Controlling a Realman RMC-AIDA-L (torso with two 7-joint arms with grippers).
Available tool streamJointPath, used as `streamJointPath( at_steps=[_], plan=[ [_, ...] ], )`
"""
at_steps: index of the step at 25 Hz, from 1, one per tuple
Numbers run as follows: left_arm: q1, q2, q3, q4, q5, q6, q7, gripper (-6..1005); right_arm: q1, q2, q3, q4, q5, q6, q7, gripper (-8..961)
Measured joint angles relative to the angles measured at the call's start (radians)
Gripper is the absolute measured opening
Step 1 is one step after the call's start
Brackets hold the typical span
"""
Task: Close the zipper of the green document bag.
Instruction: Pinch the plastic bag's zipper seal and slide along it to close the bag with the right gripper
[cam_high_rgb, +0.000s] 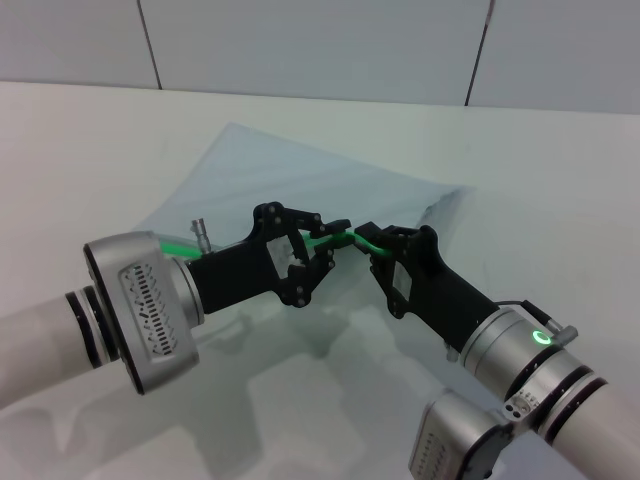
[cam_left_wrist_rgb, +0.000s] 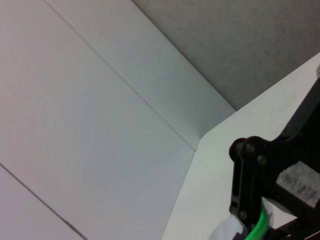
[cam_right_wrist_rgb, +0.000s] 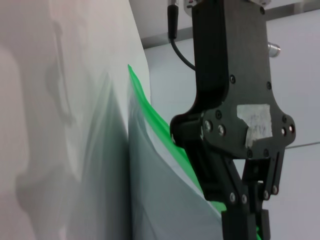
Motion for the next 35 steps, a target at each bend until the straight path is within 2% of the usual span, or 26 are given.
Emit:
streamJointPath(
  at_steps=[22,28,35],
  plan=[
    [0.023,0.001,-0.018,-0.003,-0.021,-0.023,-0.006,83,0.001,-0.002,0.008,0.035,0.003,-0.073,0.109,204],
    [0.045,0.005,-0.059,-0.003,-0.027,-0.023,-0.001,83,-0.003,-0.003,0.009,0.085,0.015,-0.141,0.197,209],
    [0.08,0.01,-0.131,0.006,-0.027,-0.023,0.0,84,-0.005,-0.005,0.009,0.135,0.101,-0.199,0.238,215]
  ],
)
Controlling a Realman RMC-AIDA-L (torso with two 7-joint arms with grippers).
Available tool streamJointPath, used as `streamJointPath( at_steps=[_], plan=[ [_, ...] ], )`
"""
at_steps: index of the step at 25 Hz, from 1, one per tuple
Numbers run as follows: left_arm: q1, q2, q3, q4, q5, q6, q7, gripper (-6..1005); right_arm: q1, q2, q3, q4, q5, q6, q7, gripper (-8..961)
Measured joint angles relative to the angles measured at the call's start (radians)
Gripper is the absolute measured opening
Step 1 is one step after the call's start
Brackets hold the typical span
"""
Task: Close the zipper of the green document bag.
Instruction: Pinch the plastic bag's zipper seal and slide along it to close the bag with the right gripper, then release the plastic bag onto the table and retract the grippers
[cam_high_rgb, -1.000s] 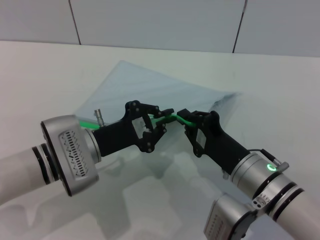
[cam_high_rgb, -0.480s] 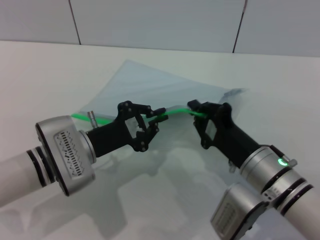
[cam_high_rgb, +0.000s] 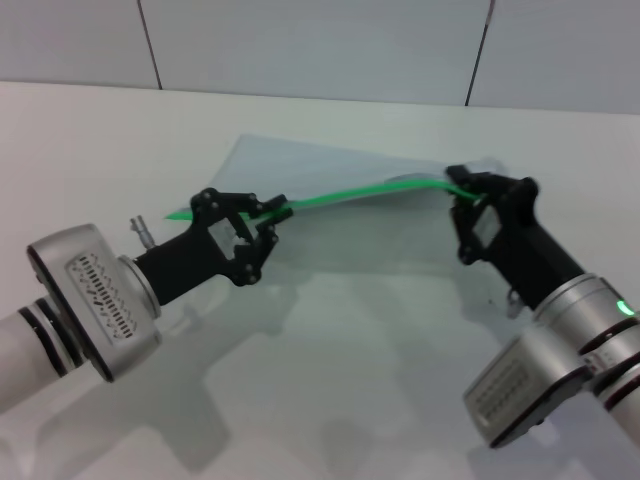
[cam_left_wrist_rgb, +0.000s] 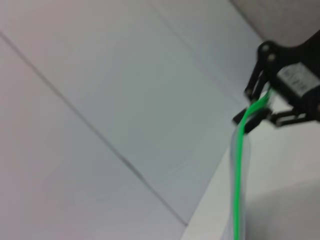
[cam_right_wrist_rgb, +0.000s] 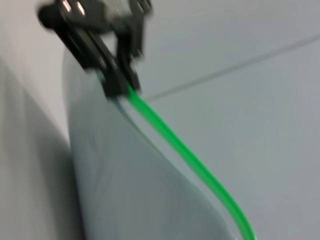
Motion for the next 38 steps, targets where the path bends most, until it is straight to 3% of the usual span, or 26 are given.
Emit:
streamJointPath(
  at_steps=[8,17,24,30,35,38],
  plan=[
    [0.028,0.003,-0.067,0.012,0.0,0.002,0.001,83,-0.014,-0.001,0.0,0.077,0.085,-0.043,0.078,221],
    [0.026,0.002,-0.079,0.014,0.0,0.011,0.002,79,-0.011,0.001,0.021,0.095,0.199,-0.064,0.097,228],
    [0.015,-0.006,-0.079,-0.001,-0.069,0.052,0.0,76,-0.015,0.005,0.016,0.082,0.348,-0.185,0.111,233],
    [0.026,-0.003,-0.079,-0.029,-0.161,0.156,-0.014,258,-0.05,0.005,-0.008,0.06,0.325,-0.327,0.257,238],
    [0.046,-0.004,-0.079,-0.034,-0.245,0.222,-0.076,431,-0.068,0.003,-0.009,0.063,0.312,-0.439,0.522,469],
    [0.055,0.0,-0.079,-0.031,-0.291,0.238,-0.162,606,-0.073,-0.001,-0.009,0.078,0.308,-0.482,0.698,591]
  ],
)
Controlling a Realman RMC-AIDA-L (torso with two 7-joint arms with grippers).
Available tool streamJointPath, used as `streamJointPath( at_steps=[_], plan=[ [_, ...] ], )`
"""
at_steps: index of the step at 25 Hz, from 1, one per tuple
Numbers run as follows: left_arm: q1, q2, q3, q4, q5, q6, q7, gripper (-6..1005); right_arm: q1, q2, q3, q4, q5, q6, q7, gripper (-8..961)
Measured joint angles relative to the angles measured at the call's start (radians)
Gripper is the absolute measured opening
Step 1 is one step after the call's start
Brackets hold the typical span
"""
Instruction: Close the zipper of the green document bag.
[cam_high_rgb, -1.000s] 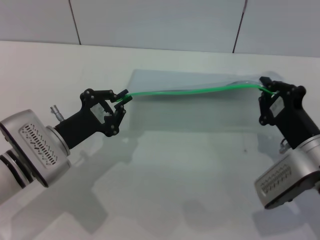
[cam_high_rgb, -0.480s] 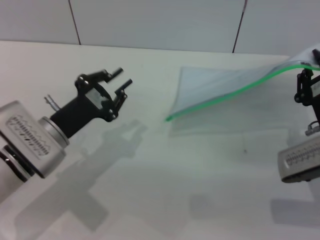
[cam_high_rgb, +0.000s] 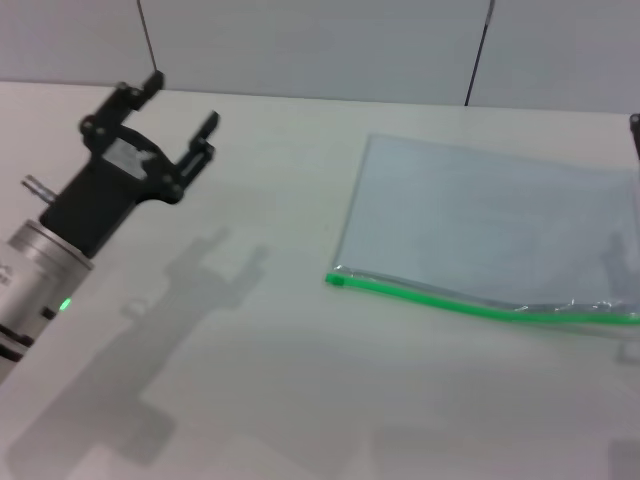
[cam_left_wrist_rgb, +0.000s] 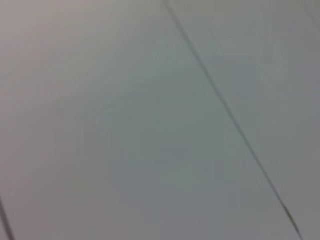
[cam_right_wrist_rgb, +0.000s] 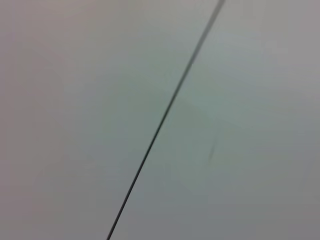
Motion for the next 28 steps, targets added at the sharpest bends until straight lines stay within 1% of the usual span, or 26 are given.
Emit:
streamJointPath(
  at_steps=[1,2,8,12,15,20,28],
  plan=[
    [0.007,0.001,0.0,0.006,-0.016,0.008,-0.035,665,-0.001,0.0,0.0,0.006,0.0,-0.015,0.046,631],
    [0.007,0.001,0.0,0.006,-0.016,0.008,-0.035,665,-0.001,0.0,0.0,0.006,0.0,-0.015,0.046,672],
    [0.021,0.004,-0.011,0.016,-0.065,0.052,-0.123,665,-0.002,0.0,0.0,0.015,-0.002,-0.065,0.236,883],
    [0.023,0.004,-0.022,0.019,-0.069,0.079,-0.193,665,0.006,-0.001,0.0,0.019,-0.009,-0.083,0.346,888],
    [0.025,0.004,-0.023,0.019,-0.089,0.102,-0.24,665,0.009,-0.002,0.0,0.021,-0.023,-0.094,0.383,891],
    [0.033,0.006,-0.023,0.022,-0.116,0.132,-0.298,665,0.015,-0.002,0.0,0.016,-0.026,-0.103,0.397,896],
    [0.034,0.006,-0.023,0.022,-0.12,0.135,-0.311,665,0.02,-0.002,0.0,0.01,-0.027,-0.103,0.406,896]
  ],
)
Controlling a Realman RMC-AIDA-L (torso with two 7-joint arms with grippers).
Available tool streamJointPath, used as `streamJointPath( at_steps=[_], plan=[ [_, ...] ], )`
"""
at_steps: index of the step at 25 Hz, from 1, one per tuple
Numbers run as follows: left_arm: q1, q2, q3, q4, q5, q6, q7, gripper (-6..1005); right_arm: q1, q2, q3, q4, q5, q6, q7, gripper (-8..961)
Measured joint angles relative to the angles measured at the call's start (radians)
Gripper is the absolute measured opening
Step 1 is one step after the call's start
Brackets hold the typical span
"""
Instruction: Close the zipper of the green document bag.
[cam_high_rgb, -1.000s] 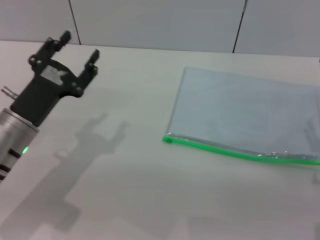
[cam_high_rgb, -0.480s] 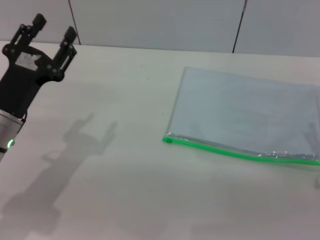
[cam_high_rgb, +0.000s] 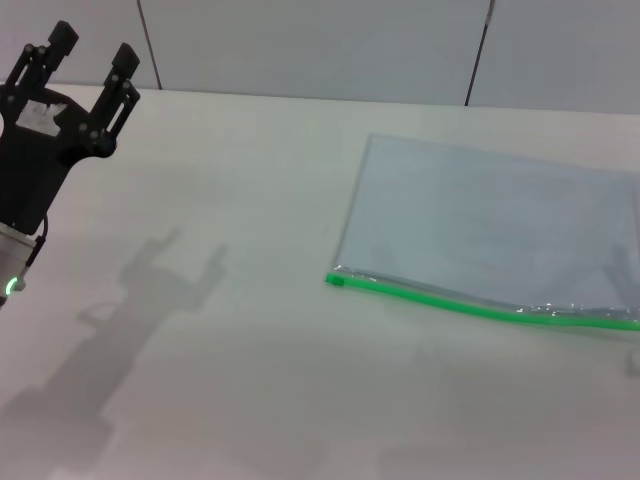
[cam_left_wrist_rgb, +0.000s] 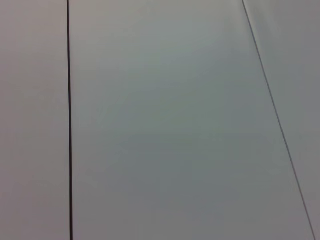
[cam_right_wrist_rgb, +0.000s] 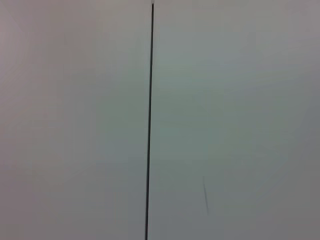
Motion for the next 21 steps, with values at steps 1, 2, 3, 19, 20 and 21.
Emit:
streamJointPath(
  at_steps=[1,2,3,19,20,21],
  plan=[
    [0.0,0.0,0.0,0.0,0.0,0.0,0.0,665,0.0,0.0,0.0,0.0,0.0,0.0,0.001,896],
    [0.0,0.0,0.0,0.0,0.0,0.0,0.0,665,0.0,0.0,0.0,-0.001,-0.001,-0.001,0.001,896],
    [0.0,0.0,0.0,0.0,0.0,0.0,0.0,665,0.0,0.001,0.0,-0.002,-0.001,-0.001,0.001,896],
    [-0.001,0.0,0.0,-0.002,0.0,0.001,-0.003,665,-0.002,0.002,0.0,-0.015,-0.029,-0.025,0.002,896],
    [-0.001,0.0,0.0,-0.002,0.0,0.001,-0.003,665,-0.002,0.002,0.0,-0.016,-0.033,-0.025,0.002,896],
    [-0.002,0.0,0.0,-0.002,0.0,0.0,-0.003,665,-0.002,0.002,0.0,-0.016,-0.039,-0.025,0.002,896]
  ],
)
